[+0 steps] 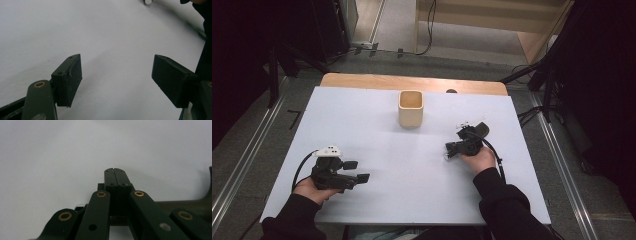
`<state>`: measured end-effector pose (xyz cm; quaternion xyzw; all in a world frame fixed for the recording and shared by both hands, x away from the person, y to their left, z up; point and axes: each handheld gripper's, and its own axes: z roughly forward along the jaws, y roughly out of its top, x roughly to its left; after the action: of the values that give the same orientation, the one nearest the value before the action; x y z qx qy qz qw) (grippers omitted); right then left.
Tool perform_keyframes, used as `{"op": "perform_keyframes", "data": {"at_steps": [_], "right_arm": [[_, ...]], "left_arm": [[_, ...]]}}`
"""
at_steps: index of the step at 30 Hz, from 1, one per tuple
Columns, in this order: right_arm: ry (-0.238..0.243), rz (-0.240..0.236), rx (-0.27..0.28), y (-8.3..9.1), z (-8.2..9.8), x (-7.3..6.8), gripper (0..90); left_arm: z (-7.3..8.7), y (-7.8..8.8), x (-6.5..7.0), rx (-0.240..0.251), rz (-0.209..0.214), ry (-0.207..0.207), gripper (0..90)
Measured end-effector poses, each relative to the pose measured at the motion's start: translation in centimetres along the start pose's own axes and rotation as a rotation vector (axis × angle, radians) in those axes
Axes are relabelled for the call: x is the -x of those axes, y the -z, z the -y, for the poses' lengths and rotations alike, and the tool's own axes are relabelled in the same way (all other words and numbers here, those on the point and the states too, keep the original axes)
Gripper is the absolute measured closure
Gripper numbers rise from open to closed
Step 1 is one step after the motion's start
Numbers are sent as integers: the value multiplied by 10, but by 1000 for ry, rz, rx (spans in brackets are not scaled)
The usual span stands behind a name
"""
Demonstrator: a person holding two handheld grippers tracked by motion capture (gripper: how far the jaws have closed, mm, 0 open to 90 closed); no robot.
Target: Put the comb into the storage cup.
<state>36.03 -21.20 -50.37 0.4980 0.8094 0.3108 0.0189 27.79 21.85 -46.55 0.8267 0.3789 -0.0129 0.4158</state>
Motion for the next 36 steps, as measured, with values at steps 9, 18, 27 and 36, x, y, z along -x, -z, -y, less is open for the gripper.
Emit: {"op": "perform_keyframes", "data": {"at_steps": [9, 18, 27, 36], "right_arm": [[8, 14, -10, 7, 9, 1, 876], [6, 27, -9, 15, 18, 6, 876], [-14, 33, -15, 21, 24, 14, 876], [-30, 48, -13, 29, 29, 25, 876]], "left_arm": [[0, 0, 0, -5, -2, -2, 250], [0, 0, 0, -3, -2, -3, 250], [0, 0, 1, -6, -2, -3, 250], [0, 0, 1, -8, -3, -4, 250]]}}
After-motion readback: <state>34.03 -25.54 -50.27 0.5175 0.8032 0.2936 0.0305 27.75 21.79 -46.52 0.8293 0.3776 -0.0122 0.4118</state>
